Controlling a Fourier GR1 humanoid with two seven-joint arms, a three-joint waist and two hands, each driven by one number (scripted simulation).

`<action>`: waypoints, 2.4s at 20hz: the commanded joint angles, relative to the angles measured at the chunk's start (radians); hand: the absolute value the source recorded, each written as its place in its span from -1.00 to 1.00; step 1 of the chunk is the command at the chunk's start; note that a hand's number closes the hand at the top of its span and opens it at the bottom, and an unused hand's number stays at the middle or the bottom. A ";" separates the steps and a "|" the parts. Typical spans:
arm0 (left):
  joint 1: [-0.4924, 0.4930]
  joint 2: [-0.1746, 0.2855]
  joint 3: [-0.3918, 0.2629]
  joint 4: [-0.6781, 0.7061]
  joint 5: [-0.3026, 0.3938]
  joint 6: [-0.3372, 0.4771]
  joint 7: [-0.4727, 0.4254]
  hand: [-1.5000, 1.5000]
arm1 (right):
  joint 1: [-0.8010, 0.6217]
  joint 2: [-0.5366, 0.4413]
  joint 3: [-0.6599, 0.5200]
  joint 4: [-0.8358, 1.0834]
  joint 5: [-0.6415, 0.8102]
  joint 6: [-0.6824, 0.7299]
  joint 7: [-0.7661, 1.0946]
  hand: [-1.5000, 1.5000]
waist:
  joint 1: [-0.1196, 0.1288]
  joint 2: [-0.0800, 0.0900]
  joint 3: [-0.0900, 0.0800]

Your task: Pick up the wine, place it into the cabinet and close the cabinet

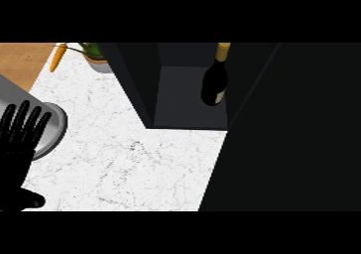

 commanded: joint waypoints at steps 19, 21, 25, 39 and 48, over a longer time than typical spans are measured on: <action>-0.041 0.065 0.091 0.086 0.052 -0.099 0.026 -1.00 | -0.823 0.675 0.030 0.404 -0.030 -0.170 0.503 1.00 | 0.028 -0.002 0.000; -0.049 0.093 0.104 0.117 0.082 -0.143 0.059 -1.00 | -0.959 0.680 -0.046 0.518 -0.082 -0.205 0.495 1.00 | 0.024 0.002 0.002; -0.074 0.059 0.114 0.176 0.056 -0.137 0.039 -1.00 | -1.159 0.684 -0.105 0.722 -0.168 -0.267 0.457 1.00 | 0.006 0.003 0.004; -0.029 0.021 0.168 0.133 -0.001 -0.161 0.041 -1.00 | -1.191 0.686 -0.262 1.074 -0.367 -0.217 0.234 1.00 | -0.012 0.000 0.006; -0.089 -0.012 0.184 0.142 -0.005 -0.129 0.092 -1.00 | -1.194 0.620 -0.368 1.236 -0.337 -0.059 0.137 1.00 | -0.020 0.000 0.006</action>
